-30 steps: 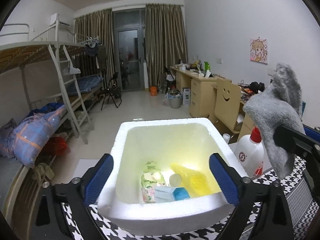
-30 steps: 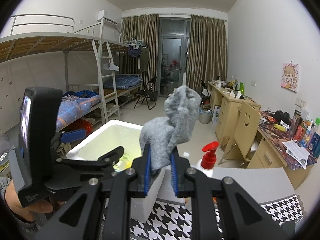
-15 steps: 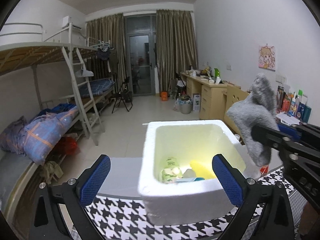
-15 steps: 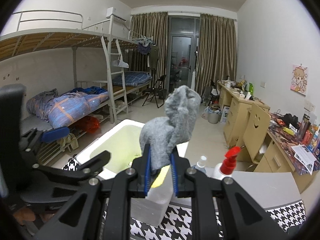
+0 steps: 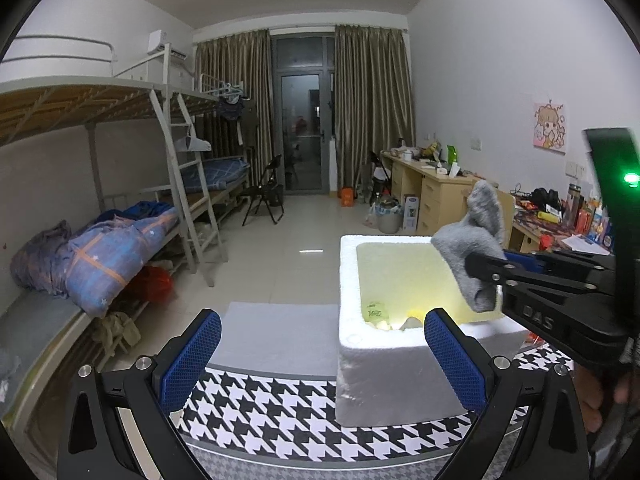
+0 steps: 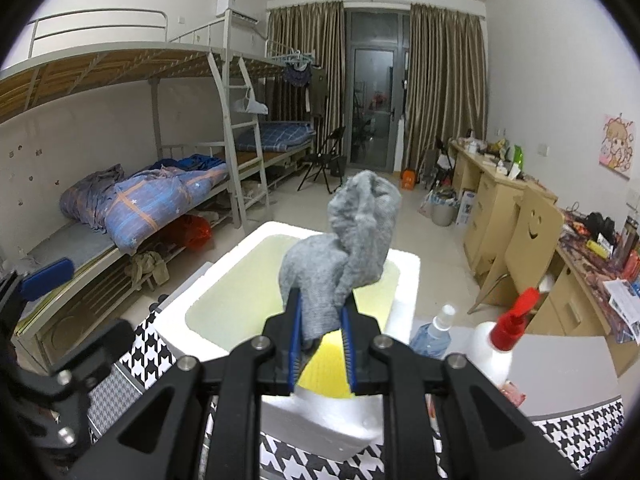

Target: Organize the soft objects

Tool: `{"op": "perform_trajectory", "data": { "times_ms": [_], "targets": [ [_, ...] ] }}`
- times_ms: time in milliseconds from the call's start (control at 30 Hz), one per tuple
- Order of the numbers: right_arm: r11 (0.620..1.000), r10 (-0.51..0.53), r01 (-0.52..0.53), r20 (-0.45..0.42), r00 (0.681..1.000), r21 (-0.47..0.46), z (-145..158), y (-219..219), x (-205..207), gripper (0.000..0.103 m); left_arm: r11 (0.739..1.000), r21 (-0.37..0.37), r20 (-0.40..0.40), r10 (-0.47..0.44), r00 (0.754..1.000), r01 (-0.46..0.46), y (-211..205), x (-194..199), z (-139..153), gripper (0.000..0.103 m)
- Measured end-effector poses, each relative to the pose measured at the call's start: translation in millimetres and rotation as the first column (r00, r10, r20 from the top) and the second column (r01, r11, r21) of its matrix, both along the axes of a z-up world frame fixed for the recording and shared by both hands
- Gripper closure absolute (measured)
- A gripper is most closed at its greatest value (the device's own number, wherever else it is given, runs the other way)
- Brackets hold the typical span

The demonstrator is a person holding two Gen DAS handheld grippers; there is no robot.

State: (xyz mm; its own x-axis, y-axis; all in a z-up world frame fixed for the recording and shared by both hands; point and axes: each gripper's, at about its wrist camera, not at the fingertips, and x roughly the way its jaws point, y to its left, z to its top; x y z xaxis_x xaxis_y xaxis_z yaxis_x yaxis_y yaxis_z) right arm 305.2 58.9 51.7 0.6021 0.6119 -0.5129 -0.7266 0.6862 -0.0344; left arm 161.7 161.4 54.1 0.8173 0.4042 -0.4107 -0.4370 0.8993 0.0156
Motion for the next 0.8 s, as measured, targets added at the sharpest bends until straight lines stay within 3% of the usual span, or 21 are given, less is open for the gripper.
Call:
{"op": "perform_trajectory", "data": {
  "times_ms": [67,167,233,300,533,800],
  "targets": [
    [1.000,-0.013,0.013,-0.016,1.000,-0.001,-3,2,6,0.079,1.000,-0.005,0.006,0.002,1.000,-0.002,1,-3,0,0.001],
    [1.000,0.015,-0.015,-0.047,0.999,-0.010,-6,9,10,0.068,1.000,-0.012,0.013,0.009,1.000,-0.009,4,-10,-2,0.001],
    [0.999,0.033,-0.034,-0.045,0.998,-0.024,-9,11,10,0.058,1.000,-0.017,0.019,0.009,1.000,-0.008,5,-13,-4,0.001],
    [1.000,0.017,-0.018,-0.037,0.999,-0.024,-10,9,7,0.039,1.000,-0.023,0.018,0.005,1.000,-0.005,5,-15,-6,0.001],
    [1.000,0.006,-0.006,-0.021,1.000,0.002,2,-7,-8,0.034,1.000,-0.023,0.028,-0.007,1.000,0.008,2,-20,-3,0.001],
    [1.000,-0.003,0.001,0.053,0.999,0.022,18,-35,-42,0.016,0.999,0.003,0.050,-0.038,0.998,0.037,-17,-38,6,0.001]
  ]
}}
